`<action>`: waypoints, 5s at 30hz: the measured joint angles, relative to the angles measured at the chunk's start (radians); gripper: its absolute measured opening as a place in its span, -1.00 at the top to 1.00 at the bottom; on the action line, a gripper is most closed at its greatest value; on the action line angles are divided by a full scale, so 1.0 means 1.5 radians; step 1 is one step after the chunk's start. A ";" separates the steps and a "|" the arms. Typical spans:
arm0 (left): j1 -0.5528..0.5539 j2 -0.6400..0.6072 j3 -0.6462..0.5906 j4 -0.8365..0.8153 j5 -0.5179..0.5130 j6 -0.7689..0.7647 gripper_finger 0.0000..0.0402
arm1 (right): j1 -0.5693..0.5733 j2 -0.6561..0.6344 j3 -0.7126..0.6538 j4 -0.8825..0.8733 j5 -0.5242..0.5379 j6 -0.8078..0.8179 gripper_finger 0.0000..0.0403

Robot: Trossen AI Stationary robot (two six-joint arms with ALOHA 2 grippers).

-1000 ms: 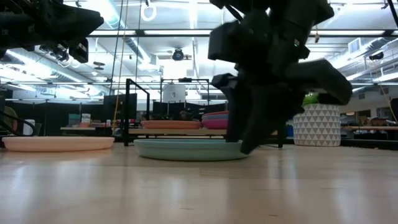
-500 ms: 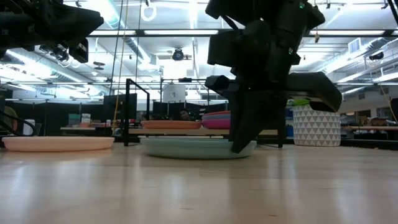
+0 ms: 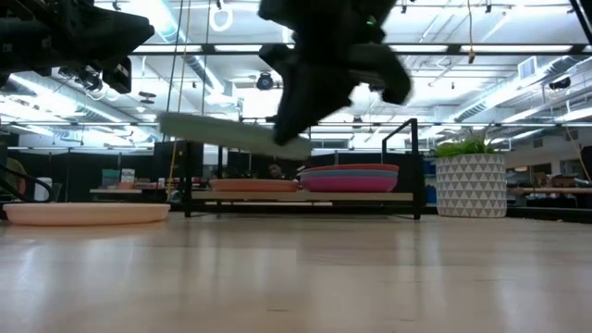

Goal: Place and stack plates onto a shelf
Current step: Stack the light blue plate on the brown plate on the shelf, then stack the light orange plate on the light blue plate on the shelf

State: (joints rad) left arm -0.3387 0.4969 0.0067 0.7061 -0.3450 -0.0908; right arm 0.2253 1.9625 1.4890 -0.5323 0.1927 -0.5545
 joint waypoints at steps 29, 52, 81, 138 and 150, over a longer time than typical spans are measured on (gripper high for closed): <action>0.000 0.000 0.000 0.000 0.000 -0.005 0.73 | -0.355 0.032 0.109 0.074 -0.212 -0.029 0.92; 0.000 0.000 0.000 -0.001 0.001 -0.007 0.73 | -0.367 0.088 0.108 0.081 -0.210 -0.070 0.82; 0.000 0.000 0.000 -0.002 0.001 0.000 0.73 | -0.164 0.062 0.108 0.044 -0.038 -0.005 0.68; 0.001 0.387 0.414 -0.737 -0.064 -0.338 0.19 | 0.054 -0.329 -0.758 0.852 0.109 0.149 0.87; 0.005 0.546 0.444 -0.860 0.019 -0.438 0.17 | 0.058 -0.329 -0.776 0.914 0.113 0.136 0.87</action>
State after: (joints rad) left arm -0.3313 1.3161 0.6731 -0.5842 -0.3168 -0.7479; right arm 0.3128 1.4696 0.3246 0.8384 0.3621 -0.3504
